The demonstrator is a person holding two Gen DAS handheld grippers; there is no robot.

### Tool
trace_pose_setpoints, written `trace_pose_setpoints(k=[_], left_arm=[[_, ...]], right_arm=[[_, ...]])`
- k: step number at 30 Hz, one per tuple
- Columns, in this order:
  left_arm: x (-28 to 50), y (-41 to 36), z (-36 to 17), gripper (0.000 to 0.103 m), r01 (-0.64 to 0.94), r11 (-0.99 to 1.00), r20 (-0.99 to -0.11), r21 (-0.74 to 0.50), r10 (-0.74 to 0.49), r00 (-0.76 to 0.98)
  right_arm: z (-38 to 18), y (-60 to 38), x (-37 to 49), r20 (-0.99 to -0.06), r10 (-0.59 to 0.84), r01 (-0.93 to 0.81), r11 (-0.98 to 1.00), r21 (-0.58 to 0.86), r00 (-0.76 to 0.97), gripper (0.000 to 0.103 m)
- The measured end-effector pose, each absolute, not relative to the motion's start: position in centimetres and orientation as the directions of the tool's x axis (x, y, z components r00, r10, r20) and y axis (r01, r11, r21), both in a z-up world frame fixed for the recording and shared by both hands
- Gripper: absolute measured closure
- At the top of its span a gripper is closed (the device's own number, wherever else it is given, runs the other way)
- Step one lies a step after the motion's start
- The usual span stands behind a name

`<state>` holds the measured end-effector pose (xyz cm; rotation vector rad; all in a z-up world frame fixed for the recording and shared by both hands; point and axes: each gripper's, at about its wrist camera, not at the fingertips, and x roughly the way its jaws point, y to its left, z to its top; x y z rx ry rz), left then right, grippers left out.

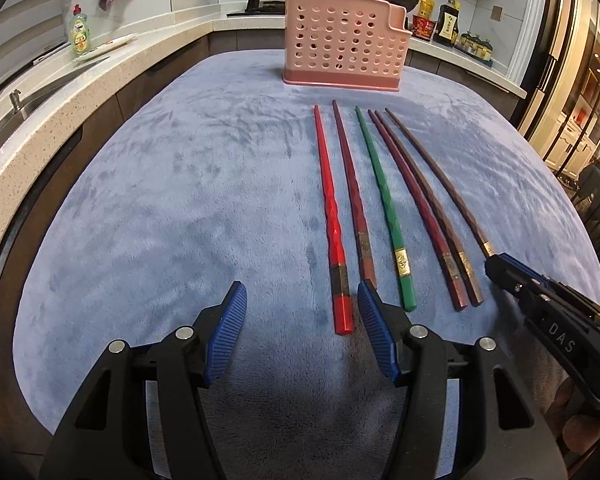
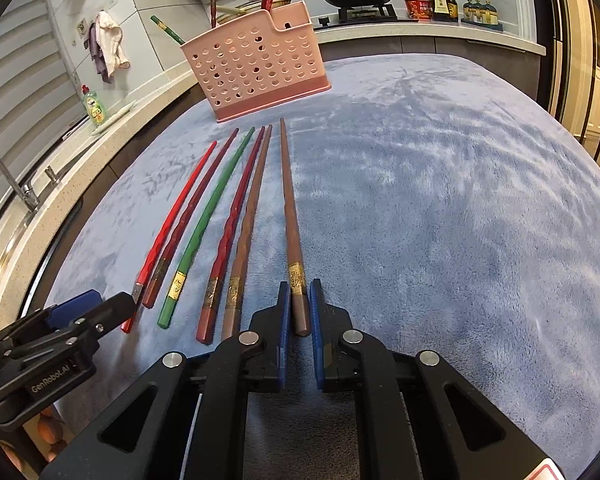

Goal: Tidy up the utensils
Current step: 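Grasp a red chopstick with the left tool while the right tool holds its chopstick, then lift both chopsticks over the pink basket and lower them in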

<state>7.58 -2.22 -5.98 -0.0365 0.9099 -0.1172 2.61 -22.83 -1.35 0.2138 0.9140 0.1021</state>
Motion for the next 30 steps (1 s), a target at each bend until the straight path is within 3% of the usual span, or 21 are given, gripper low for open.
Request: trace_pose_setpoints(k=[9,19,30], left_arm=[[7.7,-2.1,-6.5,0.060,0.076,0.995,-0.785,-0.059,-0.094,0.613],[8.2,-1.4,-6.3,0.092,0.073,0.996,-0.789,-0.061,-0.092,0.608],[8.9,0.6,-2.7,0.093,0.071,0.990,-0.752,-0.120,-0.137,0.644]], right_arm=[[-1.4,-22.8,2.6,-0.773,0.179,0.003,0.974,0.228,0.608,0.094],[-1.3,-22.9,2.6,-0.775,0.186,0.007,0.971,0.238,0.604,0.094],[2.6,-23.7,2.2,-0.738,0.182,0.012,0.968,0.250,0.650,0.095]])
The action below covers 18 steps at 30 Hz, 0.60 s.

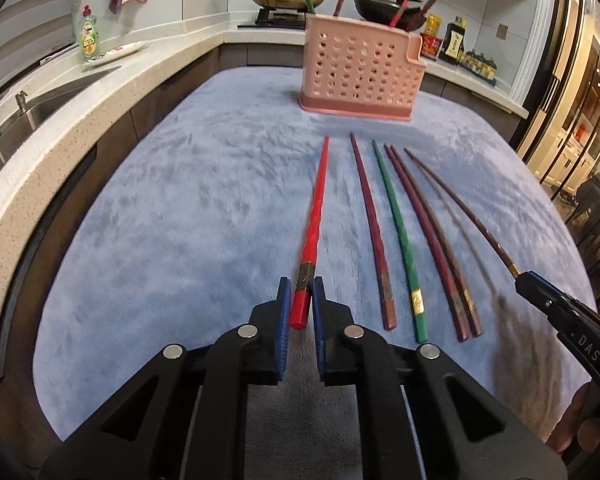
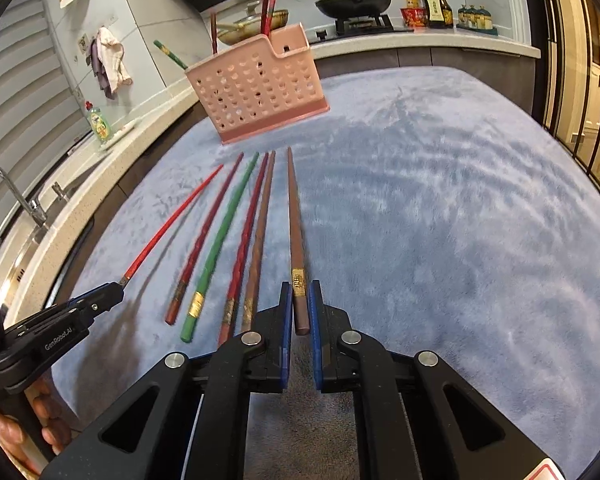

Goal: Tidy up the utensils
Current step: 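Lift both chopsticks over the pink basket and lower them in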

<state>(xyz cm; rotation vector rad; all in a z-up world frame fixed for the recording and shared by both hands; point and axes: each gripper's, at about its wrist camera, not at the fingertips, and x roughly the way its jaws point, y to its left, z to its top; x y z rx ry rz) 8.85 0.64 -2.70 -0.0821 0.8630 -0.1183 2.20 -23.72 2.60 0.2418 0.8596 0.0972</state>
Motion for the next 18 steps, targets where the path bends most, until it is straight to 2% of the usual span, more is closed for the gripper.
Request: trace_pose_setpoints(k=[11,18], left_arm=[[11.2,2.8,4.7,0.095,0.072,0.977,-0.655,-0.200,-0.189,0.732],[13.8,2.6,8.8,0.096,0.089,0.977,-0.598,-0.191,-0.188,0.779]], right_arm=[[11.3,-25.7,3.9,-0.602,0.165,0.000,0.964,0.265,0.781,0.096],[14.7,-26.4,6.3,-0.547,0.163,-0.007,0.961,0.277,0.821,0.096]])
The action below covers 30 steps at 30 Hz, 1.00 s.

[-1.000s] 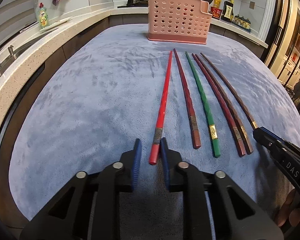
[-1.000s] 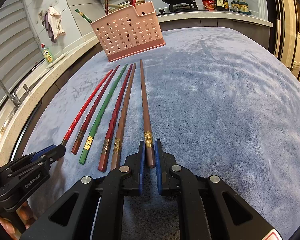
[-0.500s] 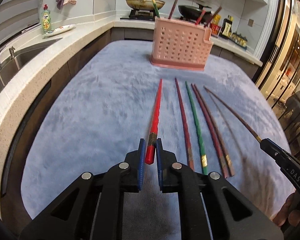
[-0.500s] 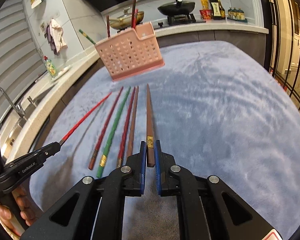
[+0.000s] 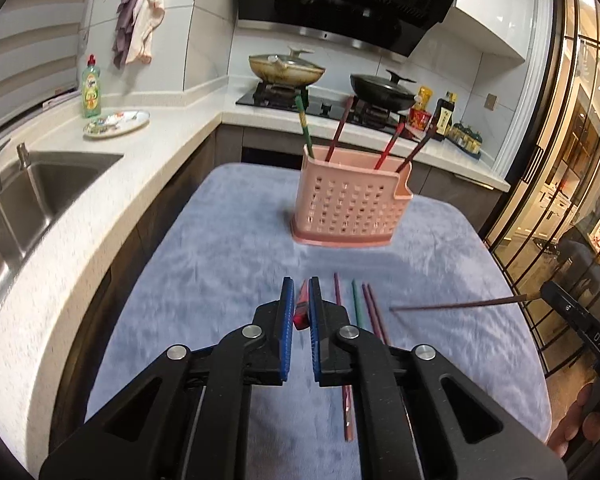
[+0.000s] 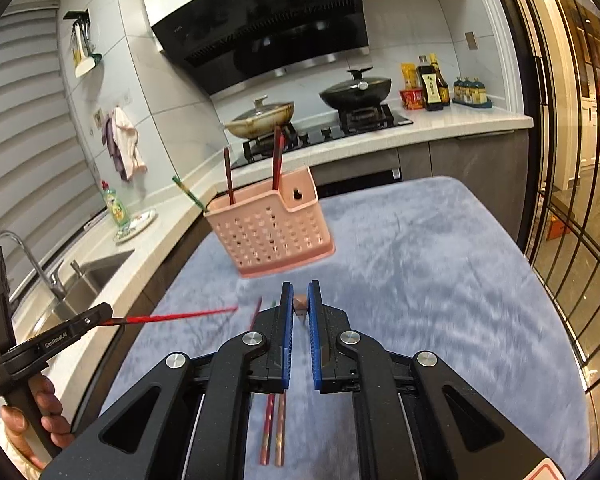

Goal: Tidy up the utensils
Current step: 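Lift both chopsticks over the pink basket and lower them in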

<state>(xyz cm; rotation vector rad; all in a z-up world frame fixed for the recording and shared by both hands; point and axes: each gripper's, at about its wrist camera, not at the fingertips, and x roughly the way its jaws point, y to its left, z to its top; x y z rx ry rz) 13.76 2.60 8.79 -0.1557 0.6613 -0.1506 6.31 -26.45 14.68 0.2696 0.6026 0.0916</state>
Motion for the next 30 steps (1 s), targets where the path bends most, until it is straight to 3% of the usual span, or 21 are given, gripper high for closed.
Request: trace_pose_setpoints(k=[17,24,30], left_arm=[[21.6,2.3,16.9,0.097,0.099,0.976,-0.499,-0.195,-0.186,0.847],[24.4,1.9,23.3,0.097,0.124,0.967,-0.379,-0.225,-0.204,0.903],[27.5,1.6,27.9,0.097,0.143,0.955,-0.274,-0.258,-0.215,0.938]], right_arm=[[22.4,-25.4,14.5,-0.427,0.206,-0.085,0.955,0.285,0.881,0.096],[27.1,-25.4,20.2,-0.328,0.220,-0.102,0.934,0.341,0.919,0.096],[29.0,-24.9,25.3,-0.295,0.209,-0.098,0.932,0.349,0.932,0.096]])
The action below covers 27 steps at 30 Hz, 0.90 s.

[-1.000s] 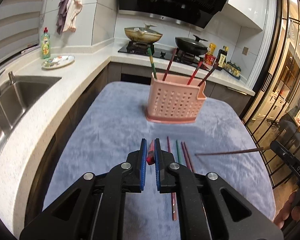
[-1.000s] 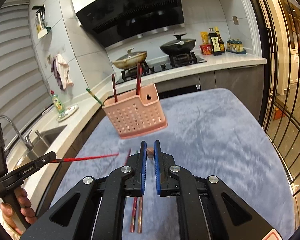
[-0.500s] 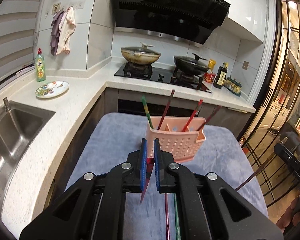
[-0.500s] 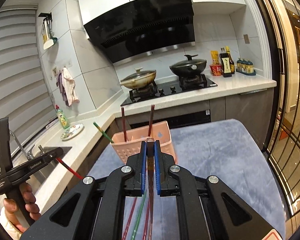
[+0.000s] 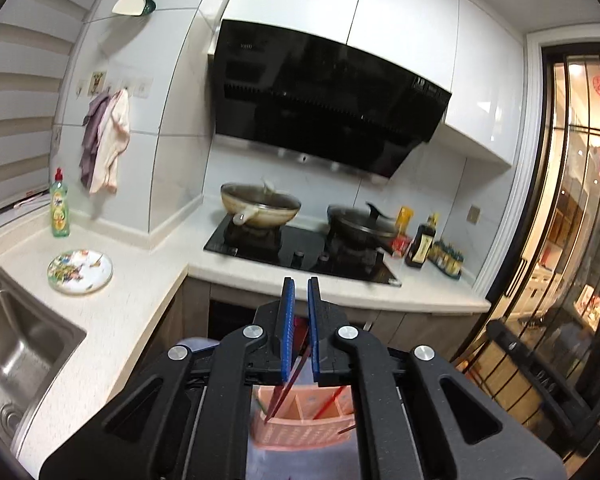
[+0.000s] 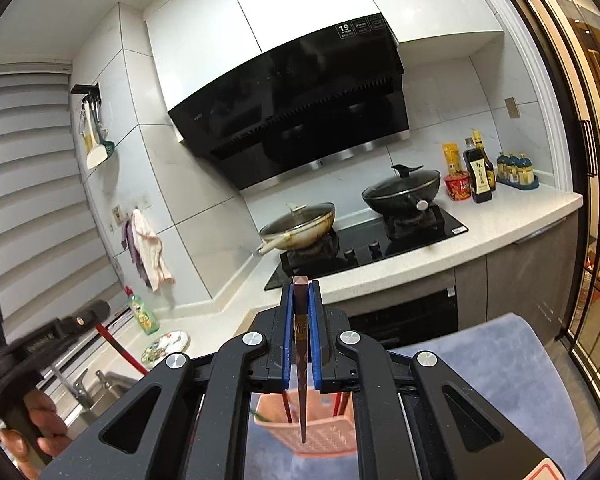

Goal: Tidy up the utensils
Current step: 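Lift both chopsticks over the pink basket and lower them in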

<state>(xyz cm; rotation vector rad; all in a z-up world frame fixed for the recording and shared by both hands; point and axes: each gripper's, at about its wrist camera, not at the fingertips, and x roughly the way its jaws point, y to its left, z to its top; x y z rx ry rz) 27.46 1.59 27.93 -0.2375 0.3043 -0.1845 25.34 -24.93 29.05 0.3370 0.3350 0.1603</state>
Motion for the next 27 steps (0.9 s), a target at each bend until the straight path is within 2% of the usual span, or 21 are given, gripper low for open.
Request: trace_pose_setpoints(k=[7,9,20,27], left_arm=[[31.9,0.6,29.0,0.097,0.156,0.946,-0.266,-0.283,-0.234,0.935],[32.8,0.2,28.5,0.103,0.162,0.945,-0.274,-0.283,-0.242,0.931],[34.6,-1.7,25.7,0.103,0.184,0.944,-0.324,-0.273,-0.271,0.906],[32.7,-1.3,23.4,0.103,0.194,0.950,-0.386,-0.243,-0.279,0.879]], right_arm=[[27.5,-23.9,30.0,-0.339,0.193,-0.081,0.944,0.320,0.921,0.096],[26.5,-23.7,30.8,-0.355,0.193,-0.077,0.946,0.315,0.915,0.096],[20.7,-23.2,32.6,-0.447,0.200,-0.065,0.952,0.300,0.872,0.096],[21.8,-23.7,30.4,-0.404,0.207,-0.088,0.952,0.294,0.891,0.096]])
